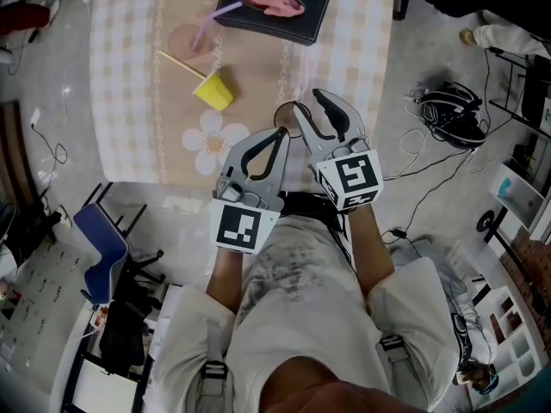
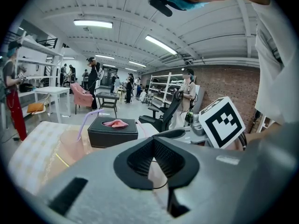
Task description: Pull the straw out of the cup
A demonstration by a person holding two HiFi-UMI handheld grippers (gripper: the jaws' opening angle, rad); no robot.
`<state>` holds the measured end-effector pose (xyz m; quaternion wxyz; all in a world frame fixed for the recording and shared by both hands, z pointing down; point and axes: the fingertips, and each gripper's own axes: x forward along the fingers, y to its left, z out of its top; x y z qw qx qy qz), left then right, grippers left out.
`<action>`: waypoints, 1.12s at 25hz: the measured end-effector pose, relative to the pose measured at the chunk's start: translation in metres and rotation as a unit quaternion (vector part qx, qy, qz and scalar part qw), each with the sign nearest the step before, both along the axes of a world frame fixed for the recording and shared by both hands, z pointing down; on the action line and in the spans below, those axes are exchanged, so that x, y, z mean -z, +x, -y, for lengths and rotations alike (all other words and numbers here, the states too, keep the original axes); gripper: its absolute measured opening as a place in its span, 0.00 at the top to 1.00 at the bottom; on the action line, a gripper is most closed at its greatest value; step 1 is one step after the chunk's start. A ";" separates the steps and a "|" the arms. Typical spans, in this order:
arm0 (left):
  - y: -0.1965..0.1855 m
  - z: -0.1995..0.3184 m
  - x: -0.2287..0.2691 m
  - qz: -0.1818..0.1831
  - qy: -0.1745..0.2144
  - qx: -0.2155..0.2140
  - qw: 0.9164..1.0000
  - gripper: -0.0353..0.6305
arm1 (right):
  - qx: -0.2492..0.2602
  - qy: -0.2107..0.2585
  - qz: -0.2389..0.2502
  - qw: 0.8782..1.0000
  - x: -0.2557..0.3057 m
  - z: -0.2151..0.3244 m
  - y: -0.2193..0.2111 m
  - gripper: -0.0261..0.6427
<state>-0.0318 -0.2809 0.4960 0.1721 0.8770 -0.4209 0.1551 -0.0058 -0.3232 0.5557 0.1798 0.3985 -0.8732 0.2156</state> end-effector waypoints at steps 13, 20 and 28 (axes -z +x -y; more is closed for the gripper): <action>-0.003 0.008 -0.005 -0.003 -0.003 0.010 1.000 0.95 | 0.000 -0.010 0.004 1.000 -0.012 0.014 -0.006 0.74; -0.004 0.010 -0.006 -0.009 -0.006 0.014 1.000 0.95 | 0.001 -0.012 0.001 1.000 -0.016 0.014 -0.006 0.83; -0.006 0.012 -0.004 -0.013 -0.004 0.017 1.000 0.95 | 0.009 -0.013 0.007 1.000 -0.013 0.011 -0.010 0.91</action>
